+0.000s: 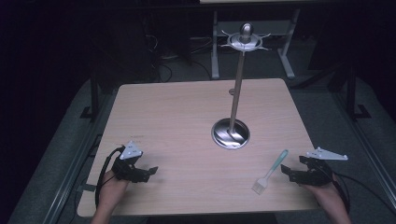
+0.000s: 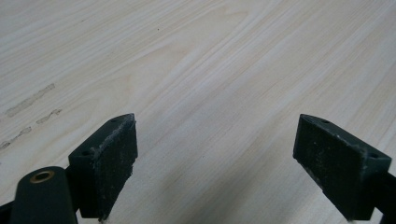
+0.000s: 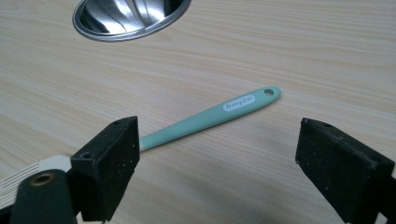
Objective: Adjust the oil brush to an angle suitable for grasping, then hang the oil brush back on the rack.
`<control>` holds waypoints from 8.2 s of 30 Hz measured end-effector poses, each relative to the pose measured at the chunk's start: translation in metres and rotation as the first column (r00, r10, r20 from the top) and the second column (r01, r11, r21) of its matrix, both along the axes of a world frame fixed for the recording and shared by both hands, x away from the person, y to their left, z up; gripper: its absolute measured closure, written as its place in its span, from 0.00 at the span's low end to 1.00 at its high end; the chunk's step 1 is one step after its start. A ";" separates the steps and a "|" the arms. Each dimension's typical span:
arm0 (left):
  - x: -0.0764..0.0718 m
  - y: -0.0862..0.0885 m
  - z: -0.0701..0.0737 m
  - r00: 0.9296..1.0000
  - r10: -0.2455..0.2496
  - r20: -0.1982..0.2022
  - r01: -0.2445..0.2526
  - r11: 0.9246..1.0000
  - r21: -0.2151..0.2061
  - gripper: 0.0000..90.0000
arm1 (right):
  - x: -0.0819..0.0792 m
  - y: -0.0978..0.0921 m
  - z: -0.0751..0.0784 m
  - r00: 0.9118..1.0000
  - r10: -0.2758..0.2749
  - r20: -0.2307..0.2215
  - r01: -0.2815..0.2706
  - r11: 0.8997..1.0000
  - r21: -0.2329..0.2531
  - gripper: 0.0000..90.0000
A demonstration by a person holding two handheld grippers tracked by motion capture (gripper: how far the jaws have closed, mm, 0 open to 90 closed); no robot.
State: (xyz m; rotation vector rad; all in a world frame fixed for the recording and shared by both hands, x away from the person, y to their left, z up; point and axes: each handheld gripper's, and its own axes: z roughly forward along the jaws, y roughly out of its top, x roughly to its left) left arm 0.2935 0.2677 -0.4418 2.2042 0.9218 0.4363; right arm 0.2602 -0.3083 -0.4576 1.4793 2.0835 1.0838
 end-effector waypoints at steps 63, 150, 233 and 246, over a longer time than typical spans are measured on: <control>-0.001 0.007 -0.001 1.000 0.000 0.005 0.000 1.000 0.021 0.15 | 0.077 -0.001 0.002 0.967 -0.013 -0.256 -0.027 0.988 -0.153 1.00; -0.001 0.007 -0.003 1.000 0.005 -0.009 -0.005 1.000 0.025 0.15 | 0.030 0.087 0.014 0.931 0.258 -0.259 -0.288 0.954 -0.084 1.00; -0.002 0.002 -0.004 1.000 -0.010 -0.024 0.011 1.000 0.024 0.15 | 0.079 0.065 0.045 0.880 0.254 -0.400 -0.357 0.911 -0.207 0.85; -0.002 0.002 -0.005 1.000 -0.008 -0.028 0.008 1.000 0.022 0.15 | 0.102 0.092 0.032 0.828 0.285 -0.484 -0.441 0.863 -0.247 0.79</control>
